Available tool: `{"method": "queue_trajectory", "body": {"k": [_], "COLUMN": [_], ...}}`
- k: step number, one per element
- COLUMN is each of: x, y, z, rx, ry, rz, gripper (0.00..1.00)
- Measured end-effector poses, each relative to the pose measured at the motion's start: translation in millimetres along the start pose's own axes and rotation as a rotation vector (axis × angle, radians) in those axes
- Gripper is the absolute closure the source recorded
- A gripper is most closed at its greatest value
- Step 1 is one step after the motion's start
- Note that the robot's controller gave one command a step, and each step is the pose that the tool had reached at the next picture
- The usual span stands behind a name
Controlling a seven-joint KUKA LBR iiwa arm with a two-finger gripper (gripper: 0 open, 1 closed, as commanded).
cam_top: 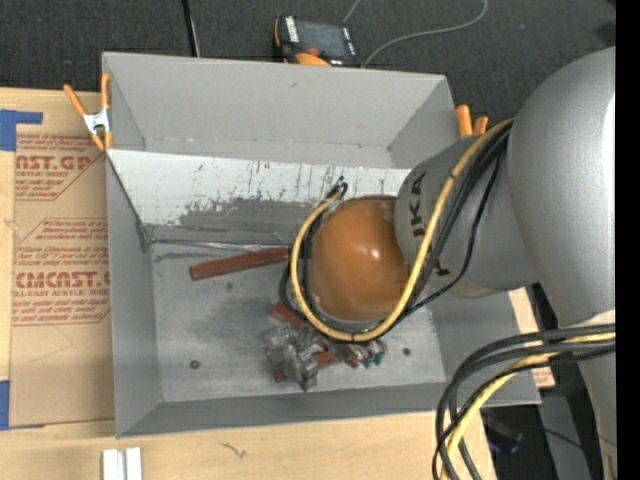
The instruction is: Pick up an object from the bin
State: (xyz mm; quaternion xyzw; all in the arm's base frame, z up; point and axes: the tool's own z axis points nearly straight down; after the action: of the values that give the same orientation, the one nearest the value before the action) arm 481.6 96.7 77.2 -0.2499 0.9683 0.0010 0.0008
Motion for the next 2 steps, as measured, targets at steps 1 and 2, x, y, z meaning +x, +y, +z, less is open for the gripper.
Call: {"method": "queue_trajectory", "body": {"k": [1, 2], "x": [-27.1, -25.8], "y": [-84.8, -81.3], "z": [-138.4, -133.6], "rx": [0.007, 0.001], "ry": [-0.009, -0.001], "rz": [0.118, 0.113], "gripper": [1.00, 0.00]}}
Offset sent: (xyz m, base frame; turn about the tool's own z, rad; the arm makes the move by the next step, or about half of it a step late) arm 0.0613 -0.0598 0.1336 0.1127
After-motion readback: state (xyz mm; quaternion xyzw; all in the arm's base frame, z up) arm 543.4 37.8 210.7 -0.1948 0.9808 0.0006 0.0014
